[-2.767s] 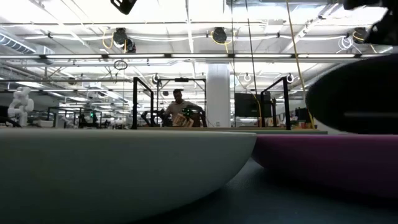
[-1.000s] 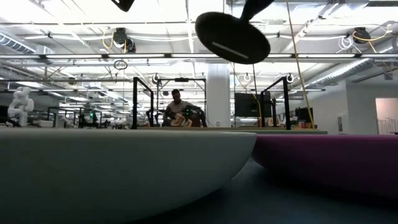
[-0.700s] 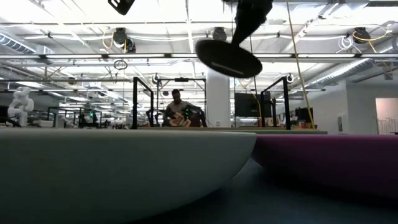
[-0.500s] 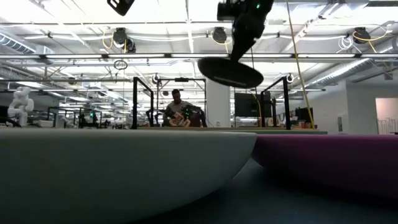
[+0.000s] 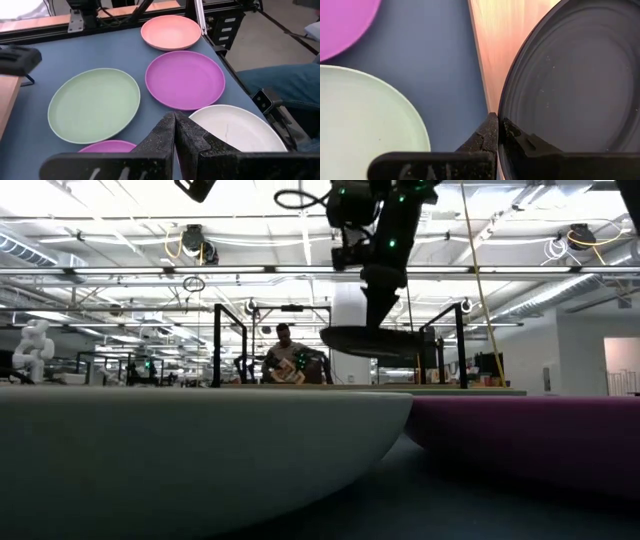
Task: Place and stack plates onto a shelf
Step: Put the black bowl on the shelf, then put the pink bowl on the shelf
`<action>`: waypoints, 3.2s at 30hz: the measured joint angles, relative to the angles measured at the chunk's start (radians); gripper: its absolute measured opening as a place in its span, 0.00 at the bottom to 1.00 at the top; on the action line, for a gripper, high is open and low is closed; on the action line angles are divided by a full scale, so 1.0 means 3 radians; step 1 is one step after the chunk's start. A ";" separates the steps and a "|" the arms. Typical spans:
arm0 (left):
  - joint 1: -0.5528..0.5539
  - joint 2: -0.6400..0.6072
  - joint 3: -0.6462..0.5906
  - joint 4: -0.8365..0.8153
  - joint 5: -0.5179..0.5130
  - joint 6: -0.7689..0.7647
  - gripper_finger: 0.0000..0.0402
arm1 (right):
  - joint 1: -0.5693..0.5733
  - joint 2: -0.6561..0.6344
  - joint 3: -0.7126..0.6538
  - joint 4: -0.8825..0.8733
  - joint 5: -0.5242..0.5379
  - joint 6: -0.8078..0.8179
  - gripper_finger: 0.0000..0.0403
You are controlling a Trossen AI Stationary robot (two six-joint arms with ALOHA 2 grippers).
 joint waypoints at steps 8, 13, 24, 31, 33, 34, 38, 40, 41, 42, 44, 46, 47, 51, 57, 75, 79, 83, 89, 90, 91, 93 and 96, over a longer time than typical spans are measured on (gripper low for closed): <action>0.0000 0.0000 0.0000 0.0000 0.0000 -0.0025 0.03 | -0.0079 0.0119 0.0000 -0.0002 0.0181 0.0192 0.00; 0.0000 0.0000 0.0000 0.0001 0.0000 -0.0031 0.03 | -0.0146 0.0118 -0.0001 -0.0004 0.0191 0.0357 0.00; 0.0000 0.0000 0.0000 0.0005 0.0000 -0.0015 0.03 | -0.0180 0.0117 -0.0279 0.0023 0.0341 0.0431 0.00; 0.0000 0.0000 0.0000 0.0045 0.0000 0.0131 0.03 | -0.0180 0.0118 -0.0428 0.0056 0.0349 0.0491 0.00; 0.0000 0.0000 0.0000 0.0046 0.0000 0.0140 0.03 | -0.0181 0.0118 -0.0470 0.0087 0.0350 0.0490 0.00; 0.0000 0.0000 0.0000 0.0048 0.0000 0.0142 0.03 | -0.0189 0.0118 -0.0488 0.0101 0.0348 0.0486 0.00; 0.0000 0.0000 0.0000 0.0051 -0.0001 0.0142 0.03 | -0.0208 0.0118 -0.0519 0.0114 0.0348 0.0489 0.00; 0.0000 0.0000 0.0000 0.0051 0.0000 0.0143 0.03 | -0.0209 0.0118 -0.0520 0.0114 0.0349 0.0485 0.00; 0.0000 0.0000 0.0000 0.0052 0.0000 0.0144 0.03 | -0.0209 0.0118 -0.0520 0.0114 0.0350 0.0482 0.00; 0.0000 0.0000 0.0000 0.0052 -0.0001 0.0144 0.03 | -0.0208 0.0118 -0.0520 0.0114 0.0350 0.0482 0.00; 0.0000 0.0000 0.0000 0.0052 -0.0001 0.0145 0.03 | -0.0213 0.0118 -0.0520 0.0114 0.0349 0.0480 0.01; 0.0000 0.0000 0.0000 0.0052 0.0000 0.0145 0.03 | -0.0213 0.0118 -0.0520 0.0114 0.0342 0.0475 0.02; 0.0000 0.0000 0.0000 0.0052 0.0000 0.0145 0.03 | -0.0213 0.0118 -0.0520 0.0114 0.0341 0.0462 0.02; 0.0000 0.0000 0.0000 0.0052 -0.0001 0.0145 0.03 | -0.0213 0.0118 -0.0520 0.0113 0.0342 0.0419 0.03; 0.0000 0.0000 0.0000 0.0053 -0.0001 0.0141 0.03 | -0.0192 0.0111 -0.0520 0.0157 0.0348 0.0415 0.05; 0.0009 0.0000 0.0000 -0.0079 -0.0002 -0.0115 0.03 | 0.0677 -0.0856 -0.0534 0.0238 0.0346 0.0808 0.31; 0.0006 0.0000 0.0000 -0.0205 -0.0071 -0.0288 0.03 | 0.1122 -0.1146 -0.0770 0.0515 0.0347 0.0922 0.30; -0.0017 -0.0001 0.0000 -0.0470 -0.0141 -0.0595 0.03 | 0.1520 -0.1396 -0.1151 0.1075 0.0354 0.0922 0.30; -0.0190 -0.0001 0.0001 -0.1124 -0.0405 -0.1082 0.03 | 0.1869 -0.1648 -0.1669 0.1787 0.0348 0.0631 0.30; -0.0226 -0.0001 0.0000 -0.1222 -0.0431 -0.1170 0.04 | 0.1897 -0.1678 -0.1717 0.1804 0.0348 0.0593 0.30; -0.0254 -0.0001 0.0001 -0.1309 -0.0455 -0.1260 0.05 | 0.1919 -0.1704 -0.1746 0.1805 0.0350 0.0578 0.30; -0.0312 -0.0001 0.0000 -0.1471 -0.0517 -0.1460 0.08 | 0.1948 -0.1746 -0.1784 0.1820 0.0350 0.0575 0.30; -0.0402 -0.0001 0.0000 -0.1656 -0.0628 -0.1750 0.16 | 0.1951 -0.1772 -0.1809 0.1817 0.0352 0.0576 0.30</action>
